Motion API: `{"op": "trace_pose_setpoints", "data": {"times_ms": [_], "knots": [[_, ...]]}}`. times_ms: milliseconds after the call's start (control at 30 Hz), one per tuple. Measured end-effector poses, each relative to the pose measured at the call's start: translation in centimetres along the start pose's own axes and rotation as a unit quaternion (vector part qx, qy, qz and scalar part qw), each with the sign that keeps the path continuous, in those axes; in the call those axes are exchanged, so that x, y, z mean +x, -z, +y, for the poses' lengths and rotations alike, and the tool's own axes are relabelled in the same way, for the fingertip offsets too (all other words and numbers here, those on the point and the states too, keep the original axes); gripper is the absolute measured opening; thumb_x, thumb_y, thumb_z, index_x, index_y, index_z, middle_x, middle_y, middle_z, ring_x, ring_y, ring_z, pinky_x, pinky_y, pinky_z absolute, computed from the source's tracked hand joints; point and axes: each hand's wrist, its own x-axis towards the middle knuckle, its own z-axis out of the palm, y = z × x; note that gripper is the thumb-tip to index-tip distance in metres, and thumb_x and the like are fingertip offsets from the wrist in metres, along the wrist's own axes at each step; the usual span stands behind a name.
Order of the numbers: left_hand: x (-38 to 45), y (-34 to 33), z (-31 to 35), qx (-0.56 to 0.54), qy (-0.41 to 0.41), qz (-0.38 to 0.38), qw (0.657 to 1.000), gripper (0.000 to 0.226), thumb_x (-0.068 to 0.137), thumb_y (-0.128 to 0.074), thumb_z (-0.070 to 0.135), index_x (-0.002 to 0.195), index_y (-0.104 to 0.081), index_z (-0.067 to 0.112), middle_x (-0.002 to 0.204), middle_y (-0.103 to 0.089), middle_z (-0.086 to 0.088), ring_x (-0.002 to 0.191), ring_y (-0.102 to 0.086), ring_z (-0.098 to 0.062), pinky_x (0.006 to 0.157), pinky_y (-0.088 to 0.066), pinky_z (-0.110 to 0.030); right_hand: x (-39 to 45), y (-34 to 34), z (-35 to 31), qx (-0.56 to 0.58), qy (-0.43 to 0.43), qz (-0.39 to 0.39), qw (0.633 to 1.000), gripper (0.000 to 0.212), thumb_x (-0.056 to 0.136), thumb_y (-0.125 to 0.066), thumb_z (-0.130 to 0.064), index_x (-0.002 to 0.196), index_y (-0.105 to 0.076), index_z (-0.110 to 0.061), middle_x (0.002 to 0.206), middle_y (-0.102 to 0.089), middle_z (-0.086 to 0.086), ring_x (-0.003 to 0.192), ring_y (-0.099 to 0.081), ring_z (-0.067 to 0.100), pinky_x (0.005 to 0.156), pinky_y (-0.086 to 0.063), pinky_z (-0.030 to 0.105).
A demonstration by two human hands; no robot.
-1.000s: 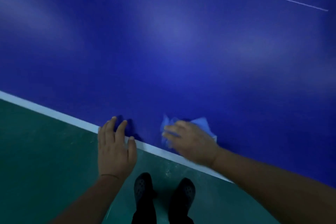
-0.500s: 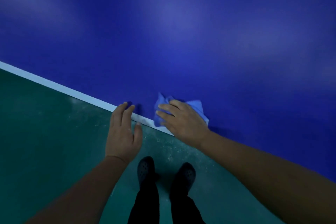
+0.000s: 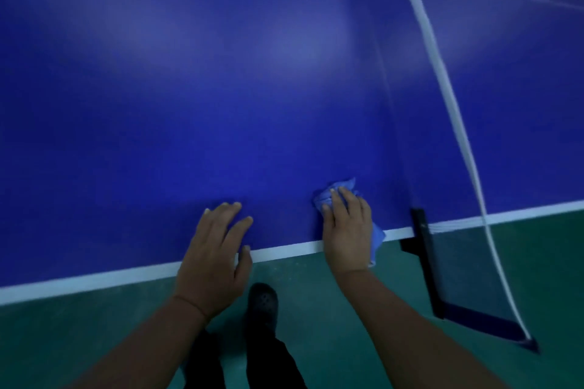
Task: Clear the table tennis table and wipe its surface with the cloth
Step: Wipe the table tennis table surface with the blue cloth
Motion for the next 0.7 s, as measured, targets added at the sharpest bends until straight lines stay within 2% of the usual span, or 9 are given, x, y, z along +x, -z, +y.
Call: {"op": "trace_pose_setpoints", "data": {"times_ms": [67, 167, 333, 433, 567, 633, 700], "knots": [[2.2, -2.1, 2.5, 0.013, -0.056, -0.042, 0.997, 0.046, 0.089, -0.046, 0.024, 0.125, -0.063, 0.002, 0.141, -0.053, -0.019, 0.134, -0.044, -0.036, 0.121, -0.018, -0.048, 1.9, 0.1, 0.4, 0.001, -0.044, -0.004, 0.999, 0.043, 0.101, -0.042, -0.031, 0.124, -0.067, -0.005, 0.129, -0.062, 0.015, 0.117, -0.052, 0.038, 0.109, -0.03, 0.036], [4.5, -4.2, 4.7, 0.069, -0.109, -0.106, 0.986, 0.05, 0.09, -0.043, 0.03, 0.127, -0.063, 0.003, 0.141, -0.053, -0.019, 0.137, -0.039, -0.032, 0.121, -0.014, -0.047, 6.0, 0.1, 1.9, -0.051, -0.061, -0.024, 0.996, 0.049, 0.102, -0.032, -0.032, 0.133, -0.06, -0.006, 0.137, -0.058, 0.013, 0.127, -0.046, 0.031, 0.113, -0.024, 0.035], [5.1, -5.4, 4.9, 0.131, -0.117, -0.15, 0.973, 0.058, 0.092, -0.04, 0.039, 0.132, -0.057, 0.001, 0.144, -0.047, -0.022, 0.139, -0.038, -0.038, 0.119, -0.015, -0.052, 12.0, 1.2, 4.2, -0.055, -0.176, -0.066, 0.981, 0.054, 0.109, -0.026, -0.04, 0.156, -0.029, -0.015, 0.162, -0.025, 0.005, 0.147, -0.022, 0.03, 0.114, -0.026, 0.044], [5.0, -5.6, 4.8, 0.131, -0.117, -0.153, 0.973, 0.059, 0.092, -0.042, 0.04, 0.132, -0.056, 0.0, 0.145, -0.045, -0.023, 0.14, -0.035, -0.039, 0.119, -0.016, -0.053, 13.0, 2.0, 5.4, -0.094, -0.22, -0.083, 0.967, 0.055, 0.109, -0.022, -0.04, 0.157, -0.021, -0.012, 0.164, -0.019, 0.01, 0.147, -0.02, 0.033, 0.114, -0.027, 0.046], [5.2, -5.4, 5.0, 0.131, -0.117, -0.16, 0.971, 0.059, 0.092, -0.04, 0.041, 0.13, -0.058, 0.0, 0.144, -0.046, -0.023, 0.139, -0.034, -0.038, 0.12, -0.012, -0.05, 10.3, 2.5, 6.6, -0.109, -0.259, -0.092, 0.955, 0.053, 0.109, -0.029, -0.035, 0.155, -0.028, -0.006, 0.16, -0.027, 0.019, 0.143, -0.029, 0.038, 0.11, -0.033, 0.049], [5.2, -5.3, 5.2, 0.134, -0.105, -0.172, 0.97, 0.06, 0.091, -0.04, 0.042, 0.13, -0.059, 0.001, 0.145, -0.046, -0.021, 0.141, -0.032, -0.035, 0.12, -0.009, -0.047, 7.7, 2.8, 7.0, -0.121, -0.258, -0.084, 0.955, 0.051, 0.107, -0.042, -0.03, 0.149, -0.039, -0.003, 0.152, -0.04, 0.023, 0.135, -0.041, 0.041, 0.102, -0.041, 0.051], [5.3, -5.2, 5.2, 0.127, -0.095, -0.179, 0.971, 0.06, 0.091, -0.04, 0.042, 0.131, -0.058, 0.002, 0.147, -0.045, -0.02, 0.143, -0.03, -0.034, 0.12, -0.008, -0.046, 5.2, 3.2, 6.5, -0.129, -0.273, -0.11, 0.947, 0.05, 0.098, -0.06, -0.025, 0.141, -0.051, 0.0, 0.141, -0.052, 0.024, 0.122, -0.053, 0.042, 0.091, -0.049, 0.051]]}}
